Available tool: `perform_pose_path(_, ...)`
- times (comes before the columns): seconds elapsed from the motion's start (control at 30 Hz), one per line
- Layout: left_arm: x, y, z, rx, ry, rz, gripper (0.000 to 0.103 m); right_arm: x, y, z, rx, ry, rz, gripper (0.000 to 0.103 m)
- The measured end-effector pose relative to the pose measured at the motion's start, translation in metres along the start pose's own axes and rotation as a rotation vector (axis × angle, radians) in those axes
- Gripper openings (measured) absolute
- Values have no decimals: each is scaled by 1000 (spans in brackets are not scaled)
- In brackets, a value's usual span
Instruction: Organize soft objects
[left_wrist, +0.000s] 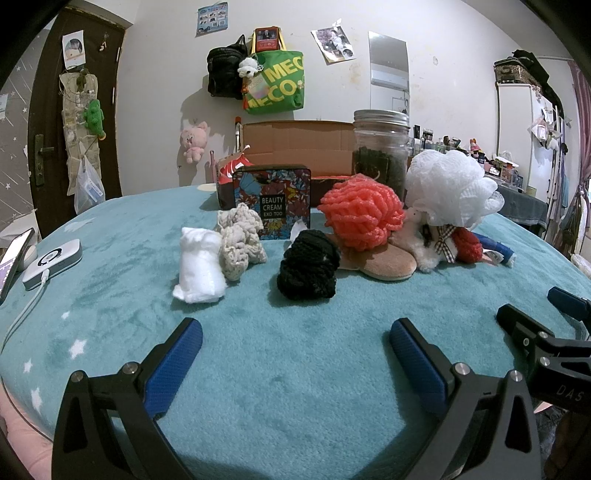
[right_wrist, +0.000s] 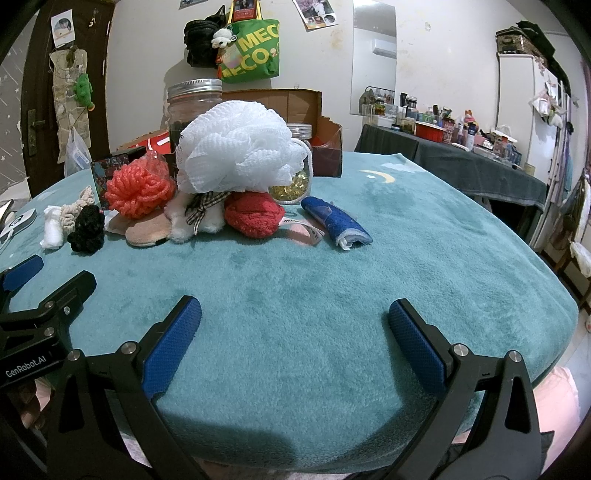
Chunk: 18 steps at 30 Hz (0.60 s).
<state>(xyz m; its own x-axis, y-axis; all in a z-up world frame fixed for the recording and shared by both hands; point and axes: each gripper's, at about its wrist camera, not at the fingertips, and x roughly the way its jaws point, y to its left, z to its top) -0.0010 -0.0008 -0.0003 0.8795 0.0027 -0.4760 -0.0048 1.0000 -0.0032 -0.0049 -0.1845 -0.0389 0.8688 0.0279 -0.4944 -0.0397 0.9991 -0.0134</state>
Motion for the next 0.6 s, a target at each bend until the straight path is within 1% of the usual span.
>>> perform_pose_path(0.4, -4, 0, 2, -2, 4, -1, 103, 0, 0, -1, 4, -3, 1, 103)
perform_pose_path(0.53, 1, 3, 5, -1, 34, -18, 103, 0, 1, -1, 4, 3, 1, 103)
perform_pose_path(0.6, 1, 6, 10, -6, 55, -38, 103, 1, 1, -1, 3, 17, 7, 103)
